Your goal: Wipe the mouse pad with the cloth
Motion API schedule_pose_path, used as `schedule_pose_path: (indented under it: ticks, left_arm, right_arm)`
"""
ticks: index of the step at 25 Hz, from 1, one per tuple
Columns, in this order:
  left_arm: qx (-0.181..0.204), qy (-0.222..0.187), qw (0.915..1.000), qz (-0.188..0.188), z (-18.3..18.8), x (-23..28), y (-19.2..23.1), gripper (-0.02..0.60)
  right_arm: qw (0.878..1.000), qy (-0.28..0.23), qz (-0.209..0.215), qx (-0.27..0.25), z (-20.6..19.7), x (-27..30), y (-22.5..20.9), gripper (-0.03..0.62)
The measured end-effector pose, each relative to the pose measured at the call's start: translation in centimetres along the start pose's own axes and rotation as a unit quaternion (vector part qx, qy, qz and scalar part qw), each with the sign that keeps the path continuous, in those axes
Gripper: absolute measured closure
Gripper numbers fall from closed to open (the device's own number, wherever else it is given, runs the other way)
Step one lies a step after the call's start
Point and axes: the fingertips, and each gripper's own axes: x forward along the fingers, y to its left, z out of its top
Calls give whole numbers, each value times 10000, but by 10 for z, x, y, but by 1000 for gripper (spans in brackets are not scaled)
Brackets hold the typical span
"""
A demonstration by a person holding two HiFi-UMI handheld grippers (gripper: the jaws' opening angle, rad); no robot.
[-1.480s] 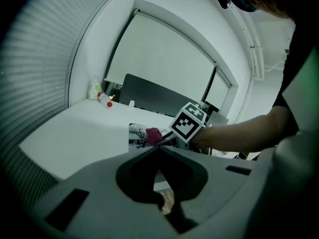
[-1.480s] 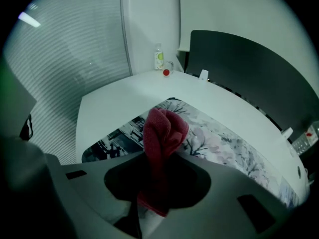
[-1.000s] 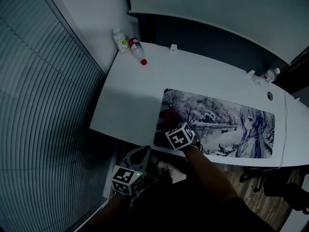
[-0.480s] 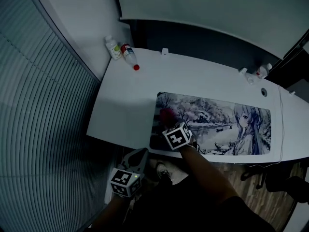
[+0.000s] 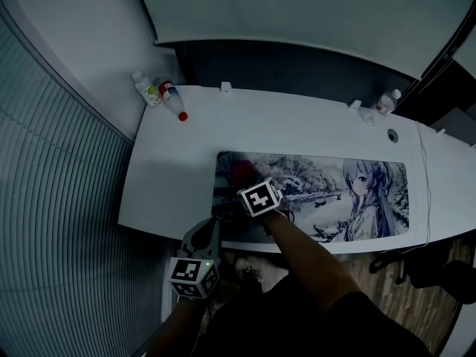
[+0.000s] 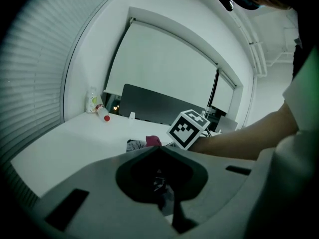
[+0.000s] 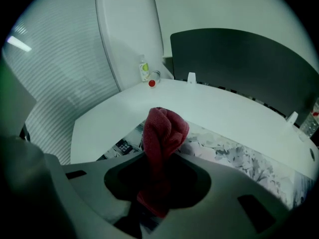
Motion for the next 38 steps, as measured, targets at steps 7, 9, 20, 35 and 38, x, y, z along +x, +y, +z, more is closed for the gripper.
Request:
schedule_pose_path:
  ticks: [7, 9, 20, 35, 38]
  left_arm:
    - [70, 213, 9997, -101, -4, 36, -24, 577]
    - [69, 258, 9996, -126, -6, 43, -30, 577]
    - [186, 446, 9973, -557, -6, 95, -97, 577]
    - [476, 756, 9879, -1267, -12, 178, -225, 577]
    - [544, 833, 9853, -1386, -15, 192, -249, 577]
  right_arm:
    - [9997, -27, 215, 103, 3, 2, -18, 479]
    - [9997, -66, 204, 137, 1, -3, -31, 477]
    - [9966, 120, -259, 770, -42, -53, -143, 477]
    - [9845, -47, -739, 1587, -114, -139, -306, 478]
    - [9820, -34, -860, 1680, -128, -158, -333, 477]
